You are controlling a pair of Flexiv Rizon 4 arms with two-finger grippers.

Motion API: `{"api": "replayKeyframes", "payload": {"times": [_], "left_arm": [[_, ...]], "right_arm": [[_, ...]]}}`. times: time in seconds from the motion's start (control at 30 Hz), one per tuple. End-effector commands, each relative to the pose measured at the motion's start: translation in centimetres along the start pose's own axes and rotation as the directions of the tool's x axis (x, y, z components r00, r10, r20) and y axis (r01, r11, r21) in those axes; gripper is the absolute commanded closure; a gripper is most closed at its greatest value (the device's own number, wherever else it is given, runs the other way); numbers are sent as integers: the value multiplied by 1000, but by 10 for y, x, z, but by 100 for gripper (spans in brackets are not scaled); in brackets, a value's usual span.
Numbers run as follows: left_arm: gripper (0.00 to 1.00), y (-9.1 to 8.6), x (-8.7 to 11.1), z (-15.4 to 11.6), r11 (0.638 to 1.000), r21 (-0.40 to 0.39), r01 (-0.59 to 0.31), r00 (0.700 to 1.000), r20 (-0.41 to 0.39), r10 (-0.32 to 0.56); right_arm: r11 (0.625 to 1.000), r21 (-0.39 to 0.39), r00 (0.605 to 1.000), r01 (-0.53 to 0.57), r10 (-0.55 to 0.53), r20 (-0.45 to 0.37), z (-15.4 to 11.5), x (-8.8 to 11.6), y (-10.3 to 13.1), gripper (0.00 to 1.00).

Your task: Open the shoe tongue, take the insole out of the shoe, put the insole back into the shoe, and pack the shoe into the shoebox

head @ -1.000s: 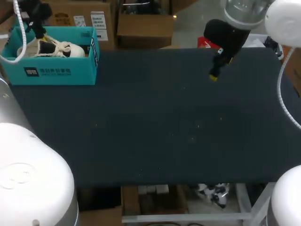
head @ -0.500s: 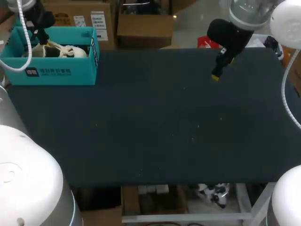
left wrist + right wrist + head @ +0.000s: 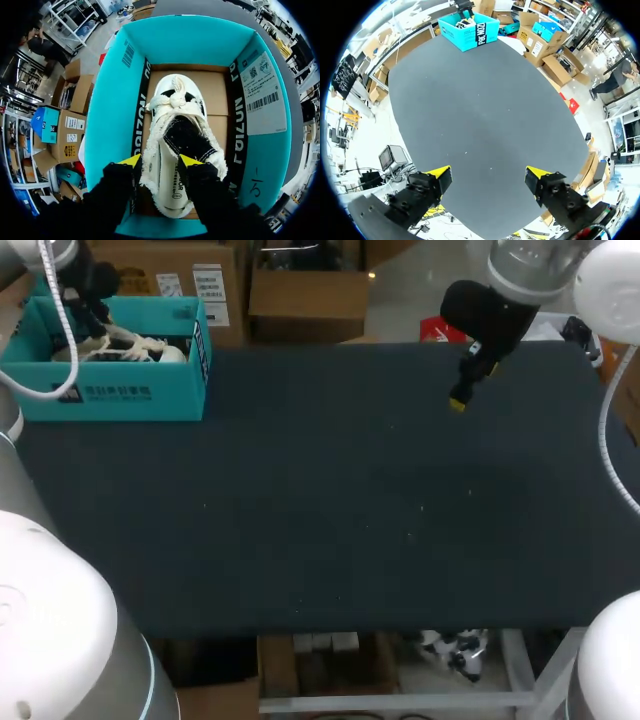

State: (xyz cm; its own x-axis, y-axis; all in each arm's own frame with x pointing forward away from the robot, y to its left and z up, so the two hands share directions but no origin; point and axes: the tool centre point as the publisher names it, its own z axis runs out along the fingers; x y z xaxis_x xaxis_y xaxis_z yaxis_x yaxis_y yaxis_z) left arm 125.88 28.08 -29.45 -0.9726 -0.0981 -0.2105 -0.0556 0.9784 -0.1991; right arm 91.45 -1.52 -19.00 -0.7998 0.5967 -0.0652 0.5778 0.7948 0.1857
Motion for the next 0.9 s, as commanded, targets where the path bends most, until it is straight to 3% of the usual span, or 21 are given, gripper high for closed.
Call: {"api": "replayKeyframes", "payload": {"times": [0.03, 0.23, 0.43, 0.9], "left_arm": [[0, -2, 1, -42, 1000, 24, 6, 916, -401, 4], [0, -25, 20, -90, 999, 29, 34, 944, -330, -23], [0, -51, 55, -121, 998, -26, 59, 964, -258, -64], [0, -75, 126, -143, 991, -104, 85, 988, -122, -97]], "right_arm": [[1000, -3, 1000, 0, 0, 1, 0, 1, -1, 0], [1000, -3, 1000, 0, 0, 1, 0, 1, -1, 0], [1000, -3, 1000, 0, 0, 1, 0, 1, -1, 0], [1000, -3, 1000, 0, 0, 1, 0, 1, -1, 0]]}}
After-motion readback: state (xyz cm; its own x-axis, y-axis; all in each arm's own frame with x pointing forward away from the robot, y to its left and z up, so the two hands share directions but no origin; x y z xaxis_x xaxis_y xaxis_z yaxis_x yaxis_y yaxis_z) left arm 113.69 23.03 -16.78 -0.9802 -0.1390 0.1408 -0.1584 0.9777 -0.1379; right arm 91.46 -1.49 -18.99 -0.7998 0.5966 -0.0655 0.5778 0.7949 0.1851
